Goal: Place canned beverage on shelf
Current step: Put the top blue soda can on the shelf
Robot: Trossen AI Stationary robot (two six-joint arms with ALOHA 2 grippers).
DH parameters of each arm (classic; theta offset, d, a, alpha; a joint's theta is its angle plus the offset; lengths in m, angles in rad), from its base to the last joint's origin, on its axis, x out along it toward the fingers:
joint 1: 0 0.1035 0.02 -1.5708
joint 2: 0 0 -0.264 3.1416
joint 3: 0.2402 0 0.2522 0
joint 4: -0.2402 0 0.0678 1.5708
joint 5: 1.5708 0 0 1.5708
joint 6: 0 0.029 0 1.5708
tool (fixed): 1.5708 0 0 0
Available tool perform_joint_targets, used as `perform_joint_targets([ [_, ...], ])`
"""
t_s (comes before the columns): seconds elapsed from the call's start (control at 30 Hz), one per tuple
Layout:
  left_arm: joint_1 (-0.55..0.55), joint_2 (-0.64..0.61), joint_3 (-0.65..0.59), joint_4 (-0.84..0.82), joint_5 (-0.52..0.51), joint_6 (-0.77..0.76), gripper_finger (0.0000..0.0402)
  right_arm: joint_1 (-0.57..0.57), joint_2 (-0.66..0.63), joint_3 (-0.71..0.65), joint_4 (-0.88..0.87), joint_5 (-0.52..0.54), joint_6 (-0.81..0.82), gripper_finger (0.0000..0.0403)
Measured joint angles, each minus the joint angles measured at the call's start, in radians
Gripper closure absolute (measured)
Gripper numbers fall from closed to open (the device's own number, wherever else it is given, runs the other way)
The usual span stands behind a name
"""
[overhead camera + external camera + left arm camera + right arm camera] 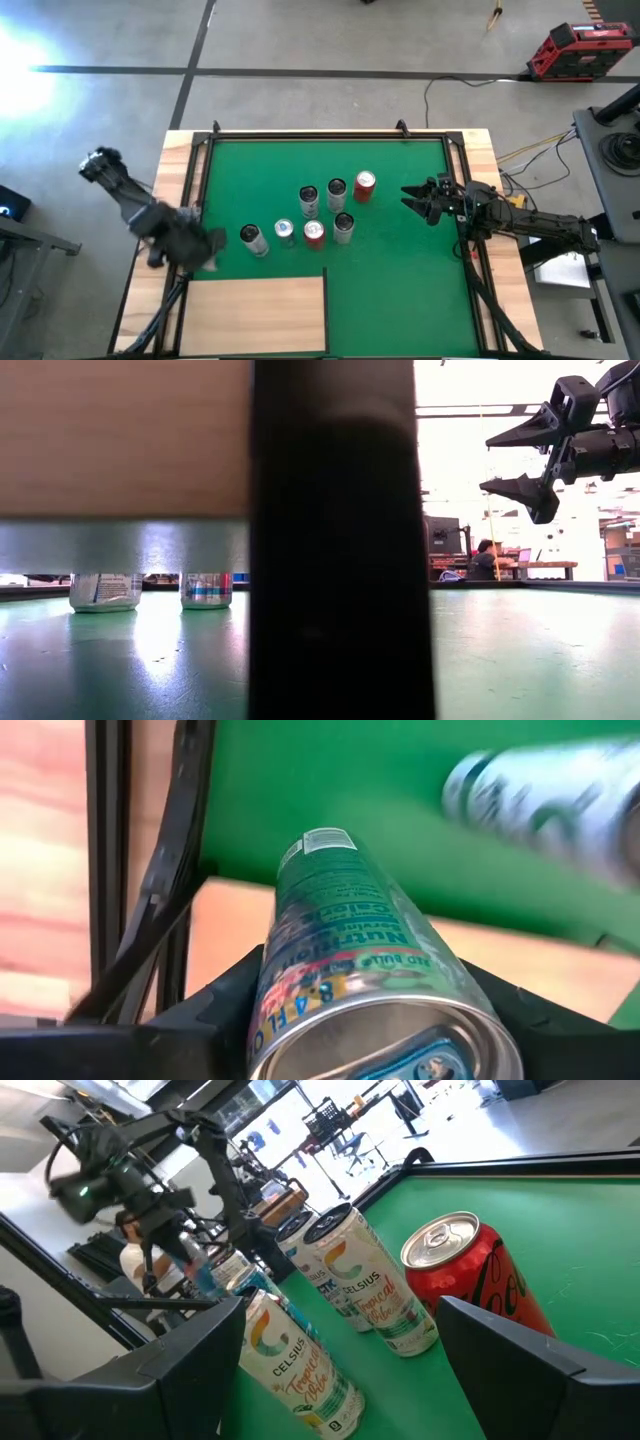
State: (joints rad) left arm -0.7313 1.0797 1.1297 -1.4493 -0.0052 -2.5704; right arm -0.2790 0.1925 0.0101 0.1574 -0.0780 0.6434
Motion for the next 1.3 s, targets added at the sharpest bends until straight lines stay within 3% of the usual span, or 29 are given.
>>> perform_joint_targets([
  [0.13, -0.148, 0.064, 0.009, 0.049, -0.008, -0.122, 0.0187, 0.0, 0.0, 0.0, 0.0, 0.0, 0.0, 0.0085],
  [0.27, -0.217, 0.131, 0.054, 0.065, -0.009, -0.147, 0.0187, 0.0, 0.0, 0.0, 0.0, 0.0, 0.0, 0.0085],
  [0.7, -0.346, 0.428, 0.326, 0.041, 0.03, -0.207, 0.0187, 0.0, 0.0, 0.0, 0.0, 0.0, 0.0, 0.0085],
  [0.97, -0.431, 0.592, 0.482, -0.025, -0.011, -0.232, 0.0187, 0.0, 0.0, 0.0, 0.0, 0.0, 0.0, 0.0085],
  [1.3, -0.464, 0.648, 0.512, 0.0, -0.035, -0.221, 0.0187, 0.0, 0.0, 0.0, 0.0, 0.0, 0.0, 0.0085],
])
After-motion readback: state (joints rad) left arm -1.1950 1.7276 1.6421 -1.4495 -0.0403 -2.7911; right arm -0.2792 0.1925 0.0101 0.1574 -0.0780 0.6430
